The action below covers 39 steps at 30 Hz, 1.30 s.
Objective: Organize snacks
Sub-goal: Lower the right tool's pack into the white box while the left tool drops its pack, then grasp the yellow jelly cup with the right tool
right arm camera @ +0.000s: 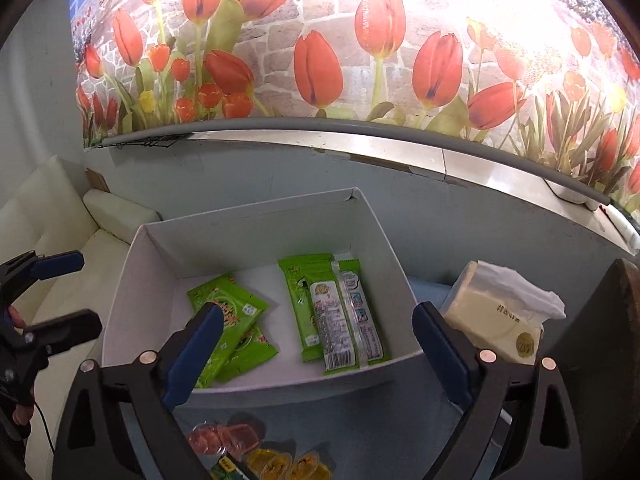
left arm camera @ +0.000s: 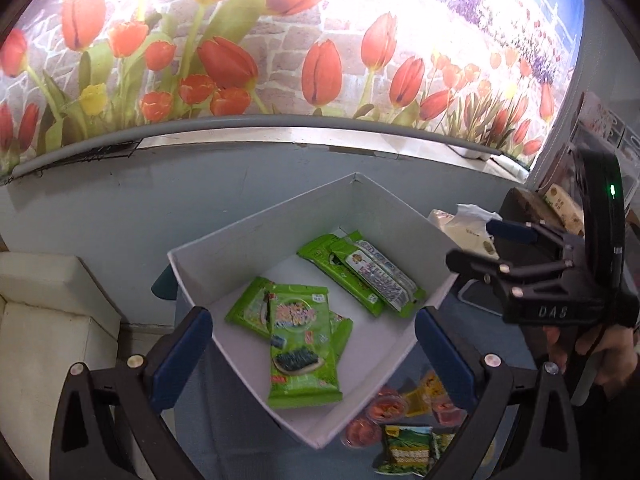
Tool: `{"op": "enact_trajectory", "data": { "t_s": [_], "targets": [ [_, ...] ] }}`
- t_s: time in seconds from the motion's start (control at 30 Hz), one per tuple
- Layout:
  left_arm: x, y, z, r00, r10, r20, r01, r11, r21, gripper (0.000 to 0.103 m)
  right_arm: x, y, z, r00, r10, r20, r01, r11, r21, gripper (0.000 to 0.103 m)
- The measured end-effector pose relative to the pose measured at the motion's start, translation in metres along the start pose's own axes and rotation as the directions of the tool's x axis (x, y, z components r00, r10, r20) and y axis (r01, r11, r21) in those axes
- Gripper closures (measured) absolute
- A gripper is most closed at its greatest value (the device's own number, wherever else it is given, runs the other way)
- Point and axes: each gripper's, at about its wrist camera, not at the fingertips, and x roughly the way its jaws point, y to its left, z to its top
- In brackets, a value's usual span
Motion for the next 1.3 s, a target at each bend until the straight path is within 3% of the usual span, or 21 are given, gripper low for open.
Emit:
{"op": "enact_trajectory", "data": {
  "t_s": [0.1, 0.23, 0.4, 0.63, 0.7, 0.9, 0.97, 1.07, 1.13, 1.3],
  "targets": [
    [-0.018, -0.015, -0.023, 1.000, 0.012, 0.010, -0.013, 1.000, 0.020, 0.000, -0.021, 0.002, -0.030, 1.000, -0.005, 0.019, 0.005, 1.000, 0.003, 0.005],
    [-0.043, -0.037, -0.062, 0.999, -0.036, 0.011, 0.036, 0.999, 0.004, 0.000, -0.040, 0.000, -0.076, 1.000, 0.002, 0.008, -0.002, 1.000, 0.019, 0.005],
    [-0.075, -0.069, -0.125, 0.999, -0.009, 0.031, 0.008, 0.999, 0.034, 0.000, -0.063, -0.002, -0.153, 1.000, 0.023, -0.015, -0.022, 0.999, 0.042, 0.005],
    [-0.100, -0.092, -0.209, 0.999, -0.043, 0.000, 0.043, 0.999, 0.000, 0.000, -0.064, -0.008, -0.240, 0.995, 0.045, -0.089, -0.038, 0.996, 0.078, 0.006],
    [-0.100, -0.097, -0.227, 0.996, -0.082, -0.039, 0.082, 0.997, -0.006, 0.000, -0.058, -0.006, -0.252, 0.993, 0.049, -0.108, -0.042, 0.997, 0.064, 0.010],
    [-0.111, -0.111, -0.257, 0.994, -0.087, -0.062, 0.087, 0.996, 0.005, 0.000, -0.037, -0.004, -0.266, 0.987, 0.078, -0.139, -0.073, 0.996, 0.044, 0.011],
    [-0.113, -0.112, -0.261, 0.995, -0.081, -0.065, 0.081, 0.997, 0.004, 0.000, -0.030, -0.006, -0.268, 0.984, 0.109, -0.142, -0.101, 0.993, 0.062, 0.031],
    [-0.112, -0.113, -0.266, 0.994, -0.078, -0.076, 0.078, 0.997, 0.007, 0.000, -0.027, -0.007, -0.265, 0.986, 0.102, -0.130, -0.096, 0.994, 0.046, 0.040],
    [-0.109, -0.112, -0.266, 0.994, -0.071, -0.082, 0.070, 0.998, -0.004, 0.000, -0.026, -0.007, -0.263, 0.984, 0.122, -0.133, -0.116, 0.992, 0.053, 0.054],
    [-0.099, -0.111, -0.266, 0.994, -0.068, -0.087, 0.068, 0.998, 0.001, 0.000, -0.035, -0.001, -0.270, 0.984, 0.117, -0.136, -0.114, 0.993, 0.031, 0.055]
  ]
}}
